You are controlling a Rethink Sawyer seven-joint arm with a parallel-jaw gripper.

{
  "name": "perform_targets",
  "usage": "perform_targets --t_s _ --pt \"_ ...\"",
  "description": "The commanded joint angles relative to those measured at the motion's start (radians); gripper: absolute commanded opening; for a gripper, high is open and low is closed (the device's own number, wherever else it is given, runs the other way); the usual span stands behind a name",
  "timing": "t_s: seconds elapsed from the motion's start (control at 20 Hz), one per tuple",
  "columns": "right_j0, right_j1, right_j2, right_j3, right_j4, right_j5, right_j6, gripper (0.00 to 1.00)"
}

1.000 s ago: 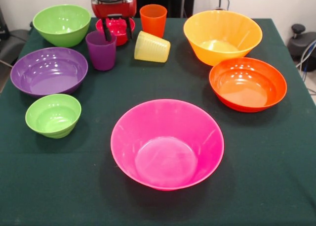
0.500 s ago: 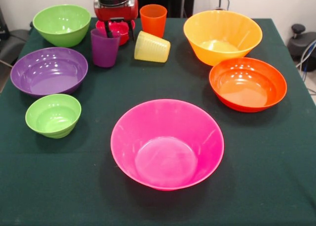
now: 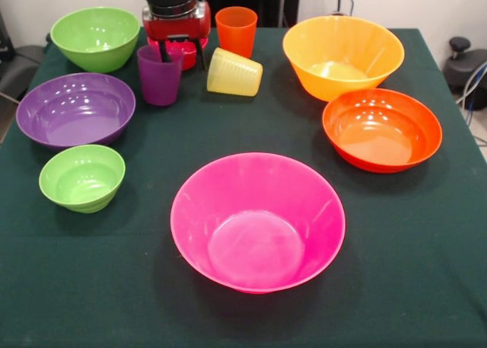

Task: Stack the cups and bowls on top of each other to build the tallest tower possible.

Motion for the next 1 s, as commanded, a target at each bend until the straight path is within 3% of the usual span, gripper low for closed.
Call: perform_targets --t_s 0.05,0.5,1.0 --pt "0.028 0.022 0.028 -0.106 -0.058 -0.030 -0.034 1.00" --pt "0.029 -0.006 0.040 -0.117 -0.020 -0.011 -0.018 1.00" --pt "0.046 -0.036 0.029 -0.099 -0.030 -0.022 -0.007 1.00"
